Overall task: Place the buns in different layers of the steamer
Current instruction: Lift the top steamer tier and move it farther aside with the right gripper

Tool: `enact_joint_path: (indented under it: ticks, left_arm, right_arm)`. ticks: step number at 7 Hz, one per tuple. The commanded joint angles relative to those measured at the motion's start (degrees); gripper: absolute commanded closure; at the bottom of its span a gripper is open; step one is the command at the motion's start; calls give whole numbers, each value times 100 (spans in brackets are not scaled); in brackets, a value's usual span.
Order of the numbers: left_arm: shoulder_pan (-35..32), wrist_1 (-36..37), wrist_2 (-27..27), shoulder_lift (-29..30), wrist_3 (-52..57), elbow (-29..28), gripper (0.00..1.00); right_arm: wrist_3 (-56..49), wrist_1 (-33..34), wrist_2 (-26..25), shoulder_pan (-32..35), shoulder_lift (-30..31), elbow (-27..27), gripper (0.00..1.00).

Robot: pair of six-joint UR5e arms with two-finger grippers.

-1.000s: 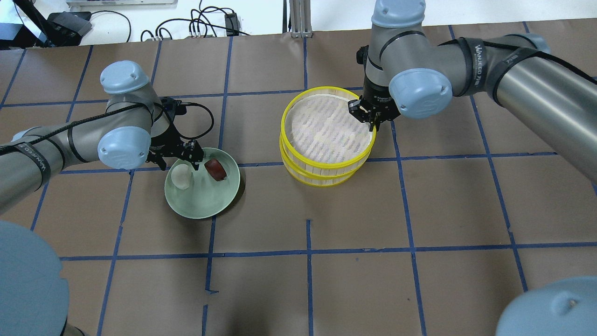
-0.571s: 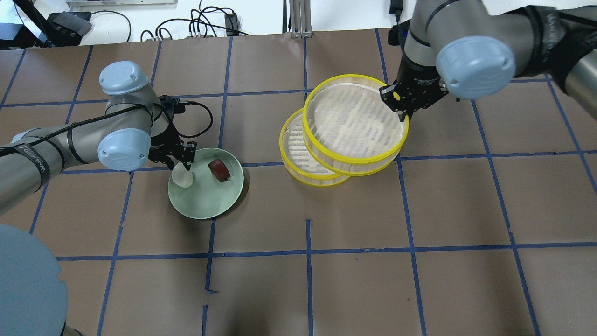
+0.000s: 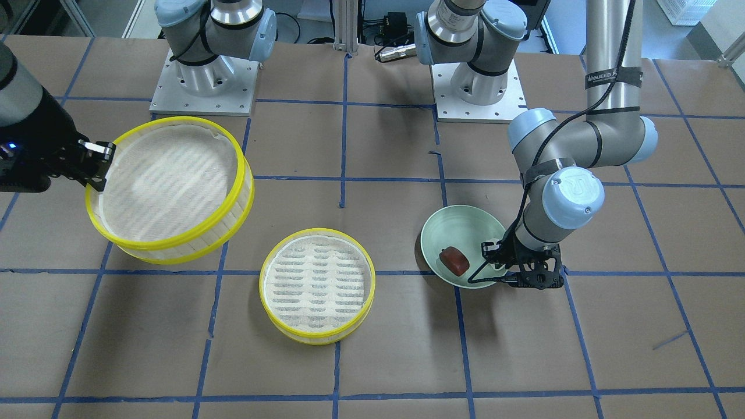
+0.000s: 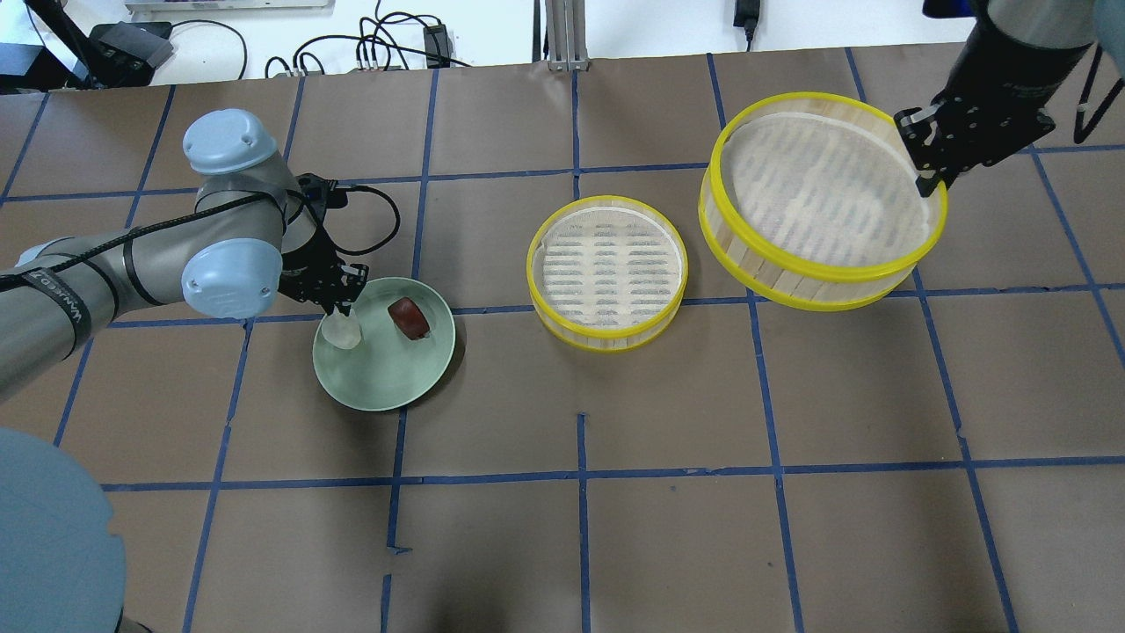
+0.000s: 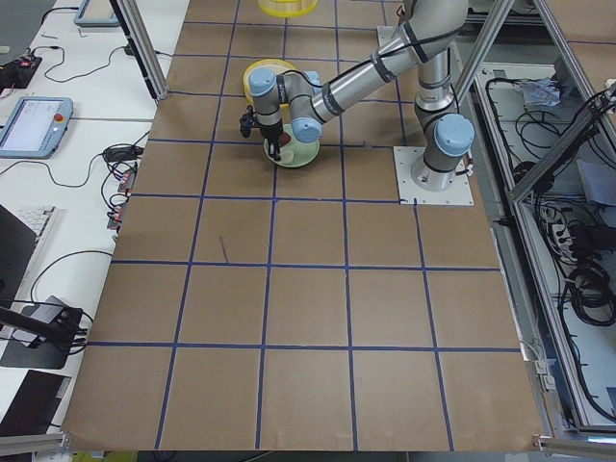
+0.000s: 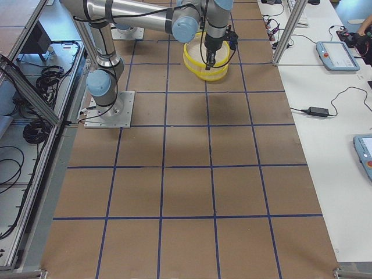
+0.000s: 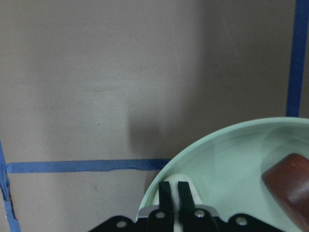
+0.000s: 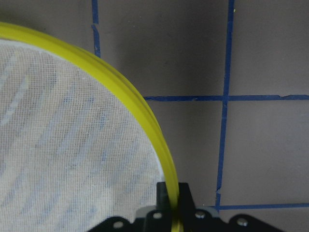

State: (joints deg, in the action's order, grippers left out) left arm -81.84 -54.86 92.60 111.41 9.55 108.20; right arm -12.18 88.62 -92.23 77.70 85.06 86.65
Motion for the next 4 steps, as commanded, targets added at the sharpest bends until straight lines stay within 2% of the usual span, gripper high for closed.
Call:
enact_joint_path:
  ticks: [1,3,4]
  left_arm:
    - [-7,-7,-5,4,-23,-27,31]
    - [-7,-225,4,-5,-67,-263,73]
    - [-16,-253,4,-5,-171,-247,77]
  right_arm:
    - [-48,-282,-233,-71,142,-279,92]
    - [-39,-249,-252,-62,90,-219,92]
    - [-39,-257,-252,-62,90,-219,92]
